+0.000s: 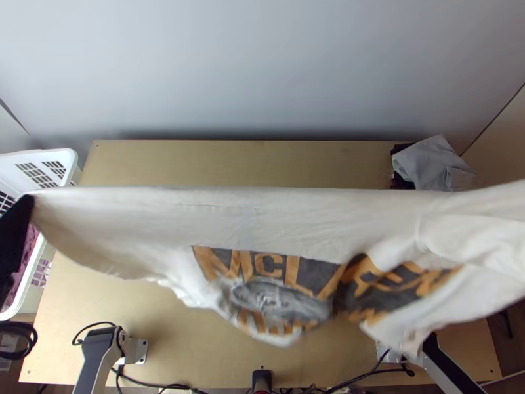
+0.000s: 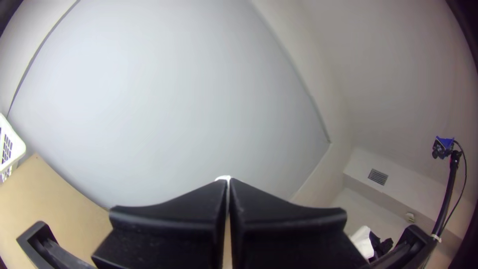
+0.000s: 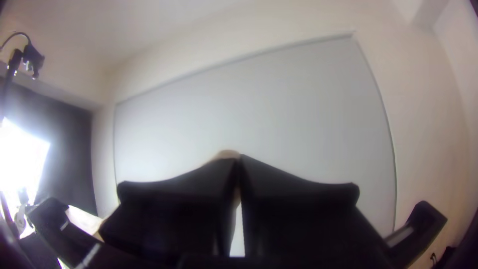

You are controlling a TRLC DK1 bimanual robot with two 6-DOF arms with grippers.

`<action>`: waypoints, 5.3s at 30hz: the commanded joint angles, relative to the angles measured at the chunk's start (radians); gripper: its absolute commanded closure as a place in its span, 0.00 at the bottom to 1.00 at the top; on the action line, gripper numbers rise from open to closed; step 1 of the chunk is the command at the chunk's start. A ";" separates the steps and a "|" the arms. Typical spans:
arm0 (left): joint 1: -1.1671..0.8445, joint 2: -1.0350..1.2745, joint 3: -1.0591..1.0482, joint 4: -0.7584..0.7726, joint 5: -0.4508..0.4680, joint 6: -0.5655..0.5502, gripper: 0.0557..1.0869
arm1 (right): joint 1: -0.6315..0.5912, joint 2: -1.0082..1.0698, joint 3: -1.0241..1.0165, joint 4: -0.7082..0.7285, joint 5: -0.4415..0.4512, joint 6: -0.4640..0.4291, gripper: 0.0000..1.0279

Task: Fold the t-shirt

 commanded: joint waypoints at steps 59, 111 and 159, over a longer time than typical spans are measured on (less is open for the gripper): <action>-0.142 1.043 -0.258 0.972 -0.343 0.472 0.97 | -0.137 1.098 -0.359 1.007 0.003 -0.304 0.97; -0.154 1.320 -0.461 0.923 -0.309 0.892 0.97 | 0.045 0.894 -0.986 0.564 0.105 -0.374 0.97; -0.235 0.584 -0.878 0.342 -0.153 0.840 0.05 | 0.552 0.237 -1.223 -0.222 -0.183 -0.170 0.04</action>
